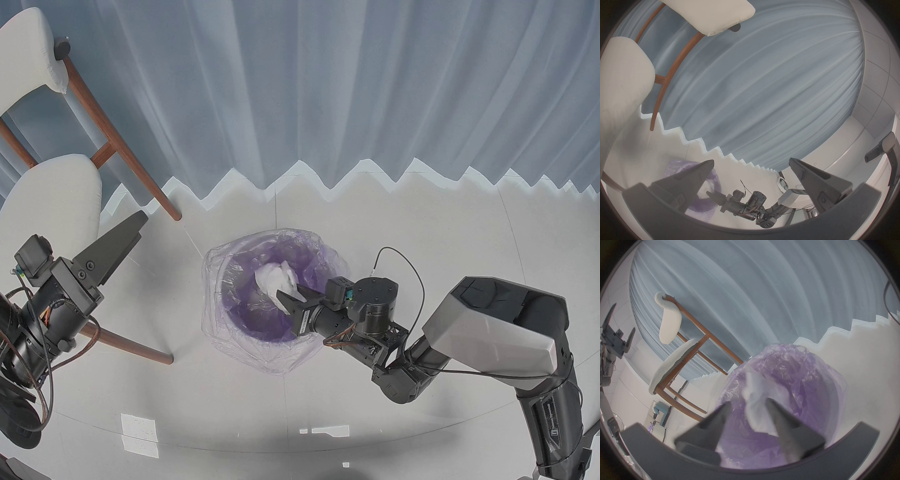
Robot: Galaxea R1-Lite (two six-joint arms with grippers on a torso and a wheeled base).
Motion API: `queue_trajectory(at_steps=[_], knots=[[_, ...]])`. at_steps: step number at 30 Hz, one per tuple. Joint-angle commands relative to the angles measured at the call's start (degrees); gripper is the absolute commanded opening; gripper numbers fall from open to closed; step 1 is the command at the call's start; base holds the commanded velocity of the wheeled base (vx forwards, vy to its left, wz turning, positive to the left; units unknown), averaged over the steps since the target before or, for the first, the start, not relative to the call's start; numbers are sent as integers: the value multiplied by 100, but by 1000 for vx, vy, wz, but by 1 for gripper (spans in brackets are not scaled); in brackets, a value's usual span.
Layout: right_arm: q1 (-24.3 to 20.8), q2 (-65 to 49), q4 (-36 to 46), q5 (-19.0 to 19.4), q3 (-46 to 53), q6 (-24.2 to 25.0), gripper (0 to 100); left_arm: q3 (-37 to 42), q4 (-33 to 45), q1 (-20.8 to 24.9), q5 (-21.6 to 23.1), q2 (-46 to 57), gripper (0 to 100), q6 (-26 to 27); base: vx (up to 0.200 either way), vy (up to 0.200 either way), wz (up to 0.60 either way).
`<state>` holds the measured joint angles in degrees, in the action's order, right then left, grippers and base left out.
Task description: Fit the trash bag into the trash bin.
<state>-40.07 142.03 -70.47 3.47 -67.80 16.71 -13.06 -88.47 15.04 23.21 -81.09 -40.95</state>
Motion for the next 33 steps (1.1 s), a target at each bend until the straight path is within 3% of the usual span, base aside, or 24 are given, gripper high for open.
queue_trajectory(at_steps=[1, 8, 12, 17, 20, 21, 22, 23, 27, 33], knots=[[-10, -343, -116, -5, 171, 34, 100, 58, 14, -37, -1, 32, 100, 17, 0, 0, 0], [272, -1855, -344, 30, 1331, 43, 100, 93, -21, -151, 8, 111, 100, 272, 0, 0, 0], [913, -3191, -195, 30, 2131, 34, 100, 163, 22, -98, 34, 542, 100, 359, 0, 0, 0], [2302, -4737, -63, 39, 3572, -28, 100, 348, 453, -318, 52, 1491, 100, 526, 0, 0, 0], [2856, -5370, -45, 39, 4082, -54, 100, 488, 1086, -511, 43, 2054, 100, 983, 0, 0, 0], [3102, -5827, -10, 110, 4372, -54, 100, 567, 1640, -643, 43, 2502, 100, 1309, 0, 0, 0], [3128, -5871, -10, 118, 4390, -54, 100, 567, 1692, -652, 43, 2546, 100, 1344, 0, 0, 0], [3286, -6355, 51, 206, 4671, -116, 100, 585, 2387, -792, 43, 3091, 100, 1678, 0, 0, 0], [3357, -7497, 552, 233, 5242, -581, 100, 646, 4268, -1109, -80, 4427, 100, 2355, 0, 0, 0], [3392, -9053, 1581, 197, 6025, -1302, 100, 708, 6465, -1223, -141, 6457, 100, 2442, 0, 0, 0]])
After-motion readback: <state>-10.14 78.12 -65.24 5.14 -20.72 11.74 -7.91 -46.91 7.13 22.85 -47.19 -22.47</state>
